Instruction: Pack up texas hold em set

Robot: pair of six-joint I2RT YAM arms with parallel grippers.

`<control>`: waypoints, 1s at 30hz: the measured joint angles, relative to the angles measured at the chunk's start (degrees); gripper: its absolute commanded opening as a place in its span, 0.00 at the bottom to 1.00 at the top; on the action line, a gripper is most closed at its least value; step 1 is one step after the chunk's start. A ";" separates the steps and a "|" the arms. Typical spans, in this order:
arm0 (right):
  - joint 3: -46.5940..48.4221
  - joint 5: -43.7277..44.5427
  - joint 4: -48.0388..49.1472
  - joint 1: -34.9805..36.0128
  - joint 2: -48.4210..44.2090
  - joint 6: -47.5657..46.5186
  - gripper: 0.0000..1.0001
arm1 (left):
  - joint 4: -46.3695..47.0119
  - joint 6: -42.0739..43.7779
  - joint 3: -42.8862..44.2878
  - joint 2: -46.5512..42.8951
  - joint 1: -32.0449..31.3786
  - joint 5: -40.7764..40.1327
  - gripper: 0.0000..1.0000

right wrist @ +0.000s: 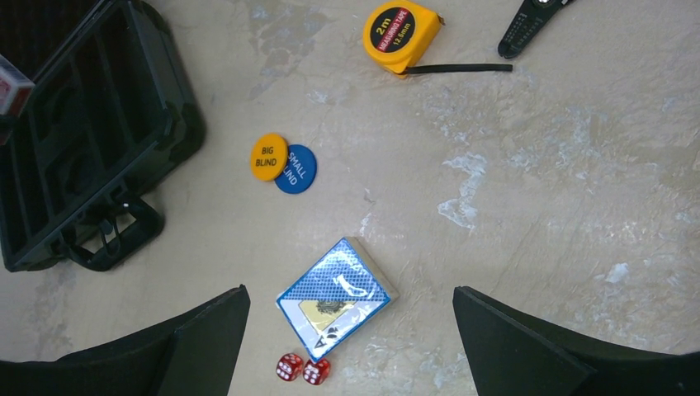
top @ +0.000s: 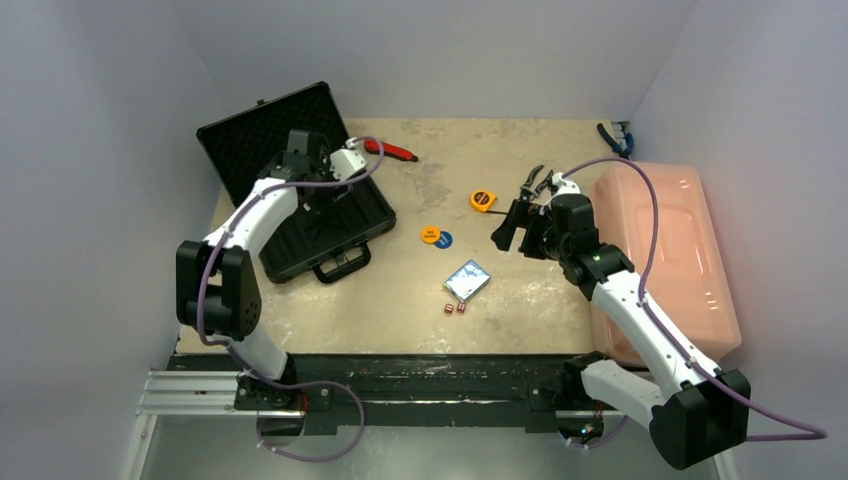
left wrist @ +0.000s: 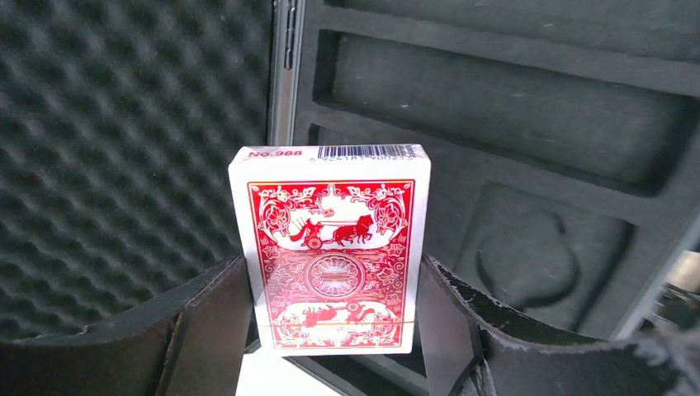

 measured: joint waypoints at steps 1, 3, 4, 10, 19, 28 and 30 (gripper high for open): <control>0.00 0.00 0.00 0.00 0.00 -0.02 0.99 | 0.26 0.22 0.87 1.49 0.79 0.02 0.00; 0.00 0.00 0.00 0.00 0.00 -0.04 0.99 | 1.03 0.63 1.86 4.09 2.38 0.17 0.00; 0.00 -0.02 -0.02 0.00 0.00 -0.07 0.99 | 1.01 0.70 2.23 4.98 3.02 0.31 0.00; 0.00 -0.20 0.00 0.00 0.00 -0.17 0.99 | 1.57 2.51 4.98 9.62 5.68 1.99 0.00; 0.00 -0.92 0.00 0.00 0.00 -0.20 0.99 | 2.95 6.75 5.18 12.20 5.95 3.56 0.00; -0.74 -1.49 0.35 0.00 0.00 -0.20 0.99 | 1.73 8.68 7.04 14.40 7.39 5.60 0.00; -0.76 -1.51 0.39 0.00 0.00 -0.20 0.99 | 1.31 9.09 7.61 14.82 7.48 5.60 0.00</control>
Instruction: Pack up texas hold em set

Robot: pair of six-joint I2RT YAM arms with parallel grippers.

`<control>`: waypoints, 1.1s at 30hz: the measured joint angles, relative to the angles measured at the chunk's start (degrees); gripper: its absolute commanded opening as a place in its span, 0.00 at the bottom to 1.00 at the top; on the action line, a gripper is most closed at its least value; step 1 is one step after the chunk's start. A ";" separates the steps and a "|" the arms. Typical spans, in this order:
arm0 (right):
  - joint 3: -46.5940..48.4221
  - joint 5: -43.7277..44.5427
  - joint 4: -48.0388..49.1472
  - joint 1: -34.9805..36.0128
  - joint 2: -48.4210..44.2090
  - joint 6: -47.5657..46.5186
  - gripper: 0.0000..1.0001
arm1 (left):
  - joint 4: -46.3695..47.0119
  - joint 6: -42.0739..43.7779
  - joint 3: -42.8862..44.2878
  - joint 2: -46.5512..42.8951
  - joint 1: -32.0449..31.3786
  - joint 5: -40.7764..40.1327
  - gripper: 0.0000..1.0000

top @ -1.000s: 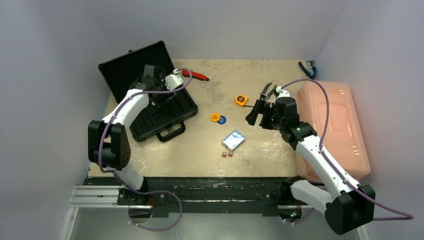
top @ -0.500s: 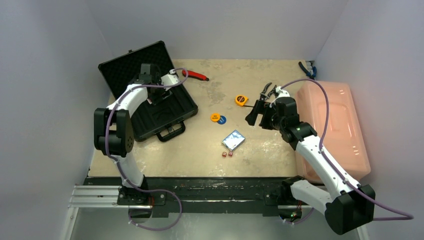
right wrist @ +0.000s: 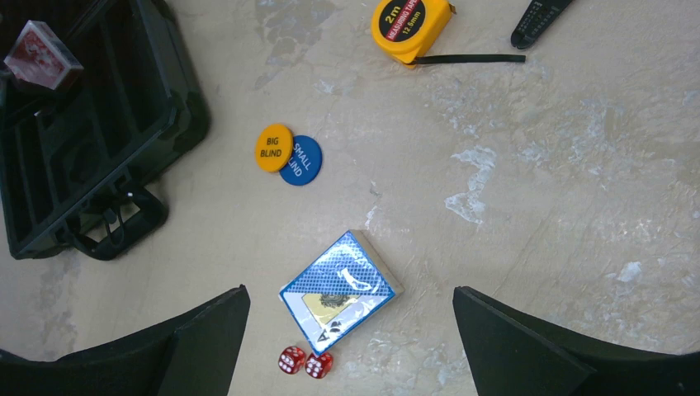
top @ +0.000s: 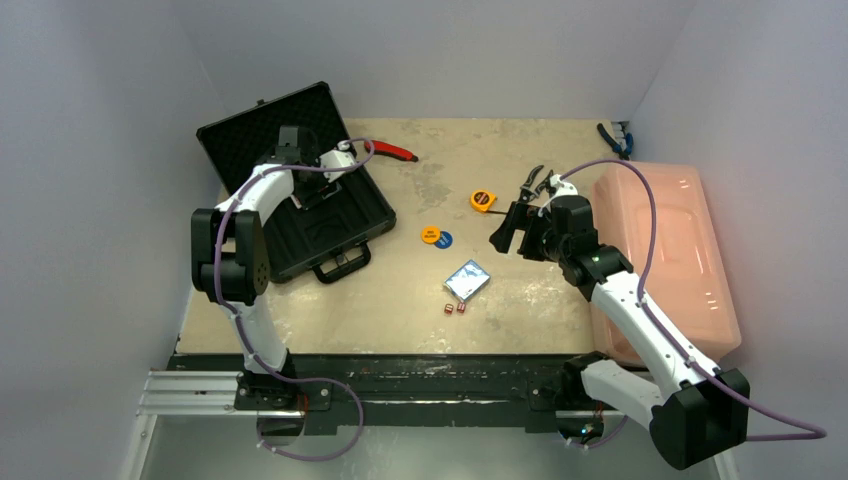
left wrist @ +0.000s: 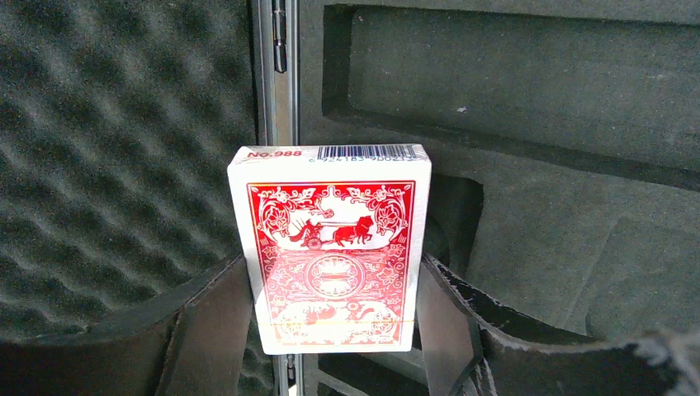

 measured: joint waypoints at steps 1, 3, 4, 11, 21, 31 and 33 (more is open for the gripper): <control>0.00 0.00 0.04 0.00 0.00 0.00 0.99 | -0.07 0.11 0.11 0.11 0.00 -0.04 0.00; 0.00 -0.02 0.00 0.00 0.00 0.00 0.99 | -0.26 0.33 0.26 0.15 0.00 -0.09 0.00; 0.00 -0.02 0.02 0.00 0.00 0.00 0.99 | -0.31 0.52 0.26 0.15 0.00 -0.11 0.00; 0.00 -0.04 0.02 0.00 0.00 0.00 0.99 | -0.37 1.03 0.26 0.15 0.42 -0.02 0.00; -0.11 -0.20 0.02 0.00 0.00 0.00 0.99 | 0.07 1.20 -0.94 0.13 1.33 0.48 0.00; -0.13 -0.24 0.04 0.00 -0.02 0.00 0.99 | -0.66 1.51 -1.20 0.13 1.46 2.14 0.00; -0.15 -0.26 0.07 0.00 -0.02 -0.02 0.99 | -0.74 1.51 -1.25 0.11 1.51 2.49 0.00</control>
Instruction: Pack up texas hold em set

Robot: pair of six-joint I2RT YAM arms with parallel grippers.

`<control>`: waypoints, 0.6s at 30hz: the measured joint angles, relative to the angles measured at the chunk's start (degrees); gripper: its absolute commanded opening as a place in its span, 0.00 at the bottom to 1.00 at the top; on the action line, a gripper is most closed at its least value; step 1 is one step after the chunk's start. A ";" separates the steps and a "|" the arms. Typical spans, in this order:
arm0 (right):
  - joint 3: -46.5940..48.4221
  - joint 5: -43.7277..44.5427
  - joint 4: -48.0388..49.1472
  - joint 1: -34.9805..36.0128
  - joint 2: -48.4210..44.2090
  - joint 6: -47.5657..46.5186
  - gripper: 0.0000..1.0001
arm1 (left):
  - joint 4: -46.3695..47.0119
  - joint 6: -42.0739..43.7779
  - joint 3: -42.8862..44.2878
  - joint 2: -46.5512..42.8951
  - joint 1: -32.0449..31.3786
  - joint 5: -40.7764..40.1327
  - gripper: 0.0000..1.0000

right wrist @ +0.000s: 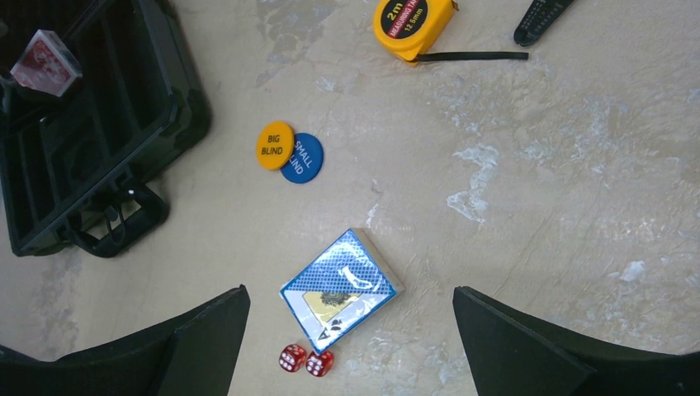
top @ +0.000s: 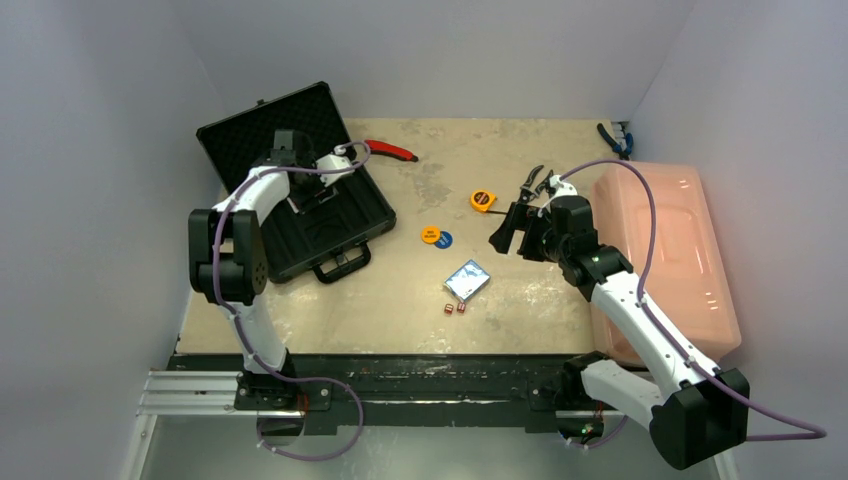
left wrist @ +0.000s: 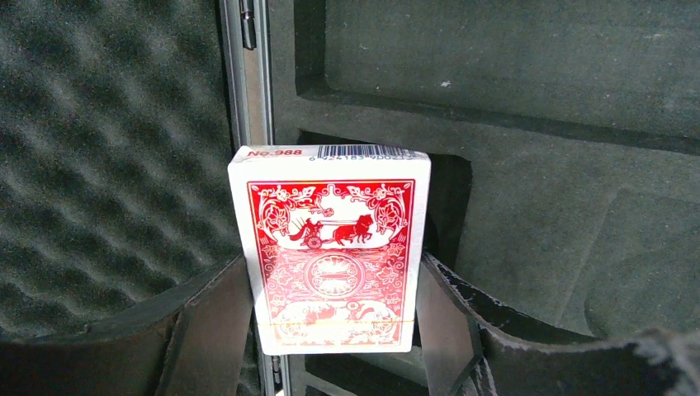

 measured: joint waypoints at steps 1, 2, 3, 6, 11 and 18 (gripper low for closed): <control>0.00 -0.09 0.00 0.00 0.00 0.02 0.99 | 0.07 0.00 -0.15 -0.09 0.00 0.13 0.00; 0.00 -0.15 0.00 0.00 -0.02 0.02 0.99 | 0.13 0.00 -0.35 -0.22 0.00 0.28 0.00; -0.02 -0.22 0.02 0.00 -0.04 0.00 0.99 | 0.31 0.02 -0.68 -0.39 0.00 0.46 0.00; -0.04 -0.59 0.13 0.00 -0.04 0.00 0.99 | 0.61 0.04 -1.49 -1.01 0.02 0.90 0.00; -0.13 -1.22 0.37 0.00 -0.11 0.00 0.99 | 1.14 0.02 -2.58 -1.90 0.04 1.70 0.02; -0.50 -1.27 0.37 0.00 -0.15 0.00 0.99 | 0.02 -0.55 -2.12 -1.99 0.46 3.21 0.10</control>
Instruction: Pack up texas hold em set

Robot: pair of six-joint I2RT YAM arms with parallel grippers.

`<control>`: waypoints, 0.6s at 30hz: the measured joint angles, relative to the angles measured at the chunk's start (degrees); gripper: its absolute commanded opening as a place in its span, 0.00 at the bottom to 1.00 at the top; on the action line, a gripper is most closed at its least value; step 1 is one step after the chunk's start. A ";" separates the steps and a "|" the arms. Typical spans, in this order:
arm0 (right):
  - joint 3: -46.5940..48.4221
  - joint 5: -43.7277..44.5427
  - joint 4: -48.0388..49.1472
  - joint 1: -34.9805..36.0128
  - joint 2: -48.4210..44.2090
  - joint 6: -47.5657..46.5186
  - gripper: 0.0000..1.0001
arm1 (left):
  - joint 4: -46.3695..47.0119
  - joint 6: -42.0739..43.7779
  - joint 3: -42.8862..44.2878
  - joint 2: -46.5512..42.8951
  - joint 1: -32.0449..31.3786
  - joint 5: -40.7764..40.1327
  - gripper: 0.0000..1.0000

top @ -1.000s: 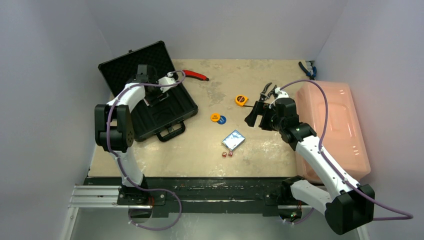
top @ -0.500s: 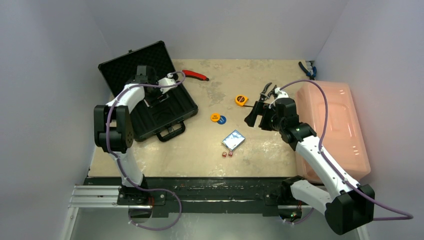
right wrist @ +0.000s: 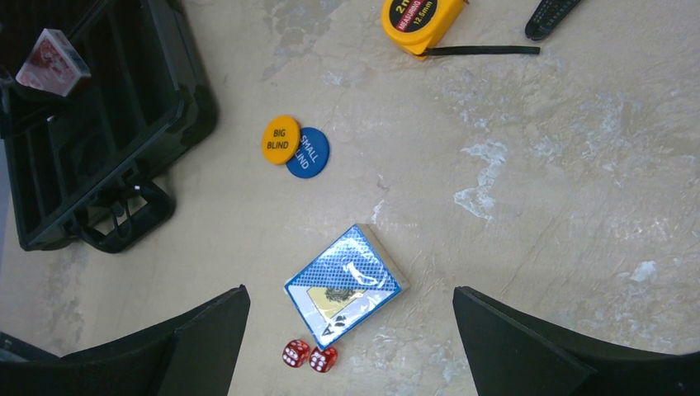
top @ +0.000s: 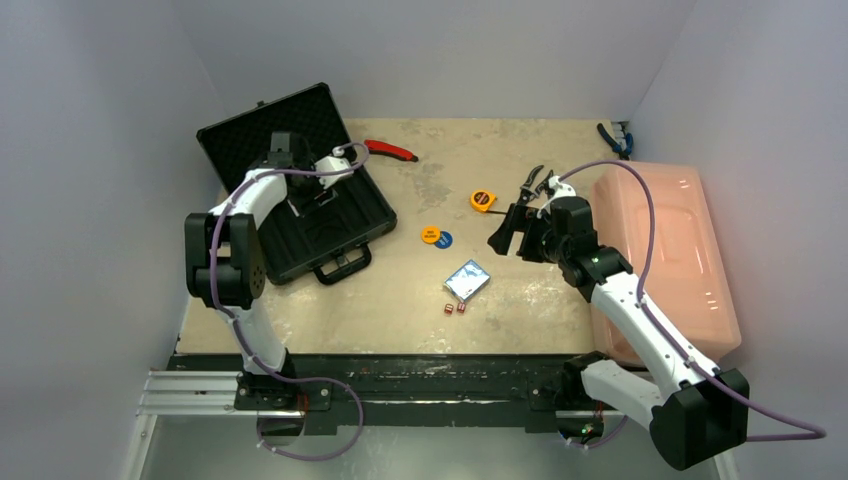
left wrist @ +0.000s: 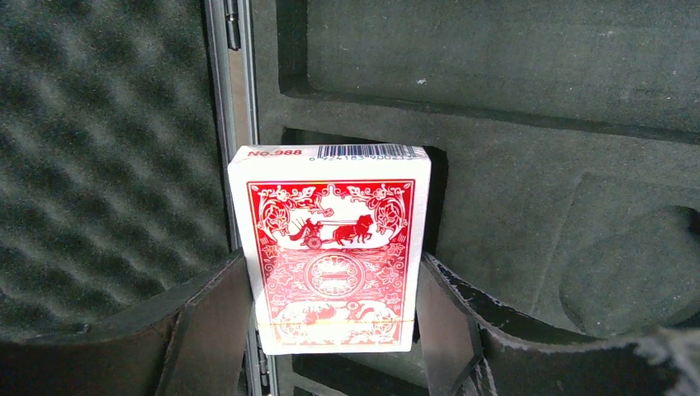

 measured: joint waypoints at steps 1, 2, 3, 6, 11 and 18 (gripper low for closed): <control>-0.02 -0.02 0.02 0.00 0.00 0.00 0.99 | -0.61 -0.15 0.13 0.00 0.00 0.11 0.12; -0.02 -0.04 0.02 0.00 0.00 0.00 0.99 | -1.01 -0.33 0.13 0.00 -0.02 0.17 0.16; -0.04 -0.09 0.04 0.00 0.00 0.00 0.99 | -1.38 -0.44 0.13 -0.04 -0.07 0.22 0.47; -0.09 -0.13 0.04 0.00 0.00 0.00 0.99 | -1.99 -0.46 0.13 -0.17 -0.15 0.20 0.92; -0.09 -0.13 0.04 0.00 0.00 0.00 0.99 | -1.75 -0.44 -0.04 -1.03 -0.13 -0.70 1.00; -0.09 -0.13 0.07 0.00 0.00 0.00 0.99 | -2.12 -0.46 -0.68 -2.32 -0.24 -1.60 1.00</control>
